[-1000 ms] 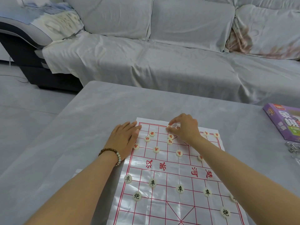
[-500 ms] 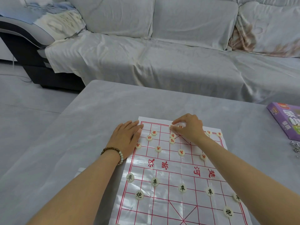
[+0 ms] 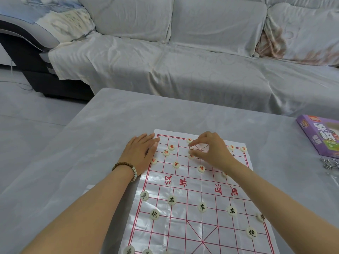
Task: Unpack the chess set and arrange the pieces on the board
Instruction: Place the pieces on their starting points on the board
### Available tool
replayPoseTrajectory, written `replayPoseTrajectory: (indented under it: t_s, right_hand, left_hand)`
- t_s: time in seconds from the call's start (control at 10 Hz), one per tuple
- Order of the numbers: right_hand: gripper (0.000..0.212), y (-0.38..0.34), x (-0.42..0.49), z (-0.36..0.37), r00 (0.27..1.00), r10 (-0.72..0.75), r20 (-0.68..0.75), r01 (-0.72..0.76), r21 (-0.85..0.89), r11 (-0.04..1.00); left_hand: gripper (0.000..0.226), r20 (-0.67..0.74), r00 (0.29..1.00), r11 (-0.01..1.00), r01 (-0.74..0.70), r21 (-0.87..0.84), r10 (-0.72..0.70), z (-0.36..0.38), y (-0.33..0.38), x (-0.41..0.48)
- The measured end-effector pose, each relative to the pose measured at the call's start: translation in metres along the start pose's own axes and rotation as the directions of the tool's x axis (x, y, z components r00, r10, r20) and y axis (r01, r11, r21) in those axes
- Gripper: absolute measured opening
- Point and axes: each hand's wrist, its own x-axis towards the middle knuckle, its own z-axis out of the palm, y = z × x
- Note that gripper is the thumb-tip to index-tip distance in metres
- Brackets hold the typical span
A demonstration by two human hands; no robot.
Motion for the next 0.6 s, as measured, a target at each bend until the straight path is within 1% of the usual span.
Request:
replayPoseTrajectory:
  t_s: [0.1, 0.2, 0.3, 0.4, 0.5, 0.6]
  right_hand:
    - [0.028, 0.000, -0.009, 0.002, 0.996, -0.025, 0.082, 0.034, -0.103, 0.994]
    - [0.030, -0.002, -0.014, 0.005, 0.995, -0.028, 0.097, 0.040, -0.124, 0.992]
    - [0.031, -0.003, -0.014, 0.006, 0.999, -0.023, 0.046, 0.027, -0.077, 0.997]
    - [0.031, -0.008, -0.006, 0.008, 0.998, -0.046, 0.030, 0.048, -0.061, 0.997]
    - [0.032, -0.022, 0.007, 0.015, 0.996, -0.078, 0.047, 0.081, -0.059, 0.995]
    - [0.034, -0.036, 0.020, 0.022, 0.990, -0.116, 0.077, 0.124, -0.106, 0.987]
  left_hand:
    - [0.064, 0.009, 1.000, 1.000, 0.007, 0.014, -0.007, 0.000, 0.000, 0.000]
    - [0.065, 0.015, 1.000, 1.000, 0.009, 0.018, -0.009, -0.001, 0.001, 0.000]
    - [0.065, 0.019, 1.000, 1.000, 0.007, 0.018, -0.008, -0.002, 0.001, 0.000]
    - [0.065, 0.021, 1.000, 1.000, 0.007, 0.016, -0.007, -0.001, 0.002, -0.001]
    - [0.063, 0.016, 1.000, 1.000, 0.007, 0.016, -0.008, -0.002, 0.002, -0.001]
    - [0.057, 0.011, 1.000, 1.000, 0.002, 0.025, -0.002, -0.001, 0.002, -0.001]
